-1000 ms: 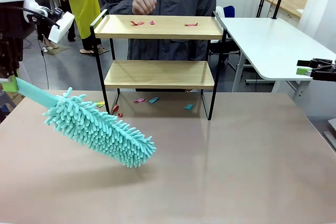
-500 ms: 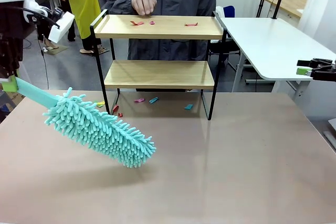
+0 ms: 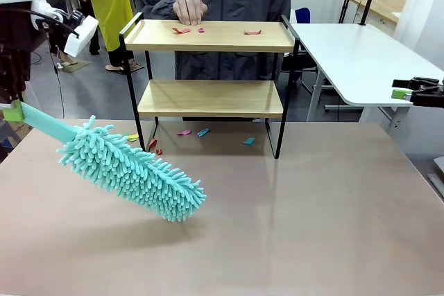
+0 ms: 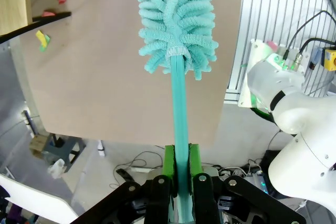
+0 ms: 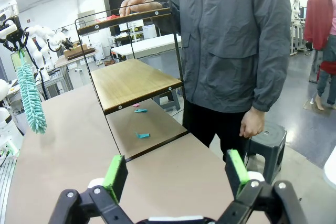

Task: Clean the shelf.
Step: Clean the specific section of the Shelf indicated by the human with the Duster.

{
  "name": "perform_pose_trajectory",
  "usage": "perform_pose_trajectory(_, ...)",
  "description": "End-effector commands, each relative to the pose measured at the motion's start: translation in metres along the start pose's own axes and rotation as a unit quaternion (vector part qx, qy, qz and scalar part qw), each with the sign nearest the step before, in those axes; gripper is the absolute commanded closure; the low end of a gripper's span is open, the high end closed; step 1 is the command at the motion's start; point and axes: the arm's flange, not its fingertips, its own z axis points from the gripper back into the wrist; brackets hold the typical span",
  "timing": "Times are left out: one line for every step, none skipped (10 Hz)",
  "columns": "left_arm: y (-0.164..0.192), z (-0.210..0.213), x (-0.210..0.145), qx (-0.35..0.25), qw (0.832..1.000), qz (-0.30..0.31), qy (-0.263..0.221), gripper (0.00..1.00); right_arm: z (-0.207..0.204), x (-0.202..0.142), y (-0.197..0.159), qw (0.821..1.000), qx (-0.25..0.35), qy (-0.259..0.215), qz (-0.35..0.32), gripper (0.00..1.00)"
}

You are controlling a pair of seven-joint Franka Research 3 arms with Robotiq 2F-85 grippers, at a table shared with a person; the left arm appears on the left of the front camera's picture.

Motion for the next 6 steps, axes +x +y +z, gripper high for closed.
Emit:
perform_pose_trajectory(-0.003,-0.001,-0.004,-0.005,1.000,0.000,-0.012,0.87,-0.001,0.004,0.001,1.000,0.000,-0.001,0.004,0.00)
perform_pose_trajectory(-0.003,-0.001,-0.004,-0.005,1.000,0.000,-0.012,0.87,-0.001,0.004,0.001,1.000,0.000,-0.001,0.004,0.00)
perform_pose_trajectory(0.000,0.000,0.000,0.000,1.000,0.000,0.000,0.87,-0.001,0.004,0.001,1.000,0.000,-0.001,0.004,0.00)
perform_pose_trajectory(0.000,0.005,-0.003,0.003,0.999,0.027,-0.043,0.87,-0.001,0.004,0.001,1.000,0.000,-0.001,0.004,0.00)
perform_pose_trajectory(0.001,0.013,-0.006,-0.002,0.994,0.044,-0.098,0.87,-0.001,0.004,0.001,1.000,0.000,-0.001,0.004,0.00)
perform_pose_trajectory(-0.005,0.023,-0.002,-0.005,0.987,0.065,-0.145,0.87,-0.001,0.004,0.001,1.000,0.000,-0.001,0.004,0.00)
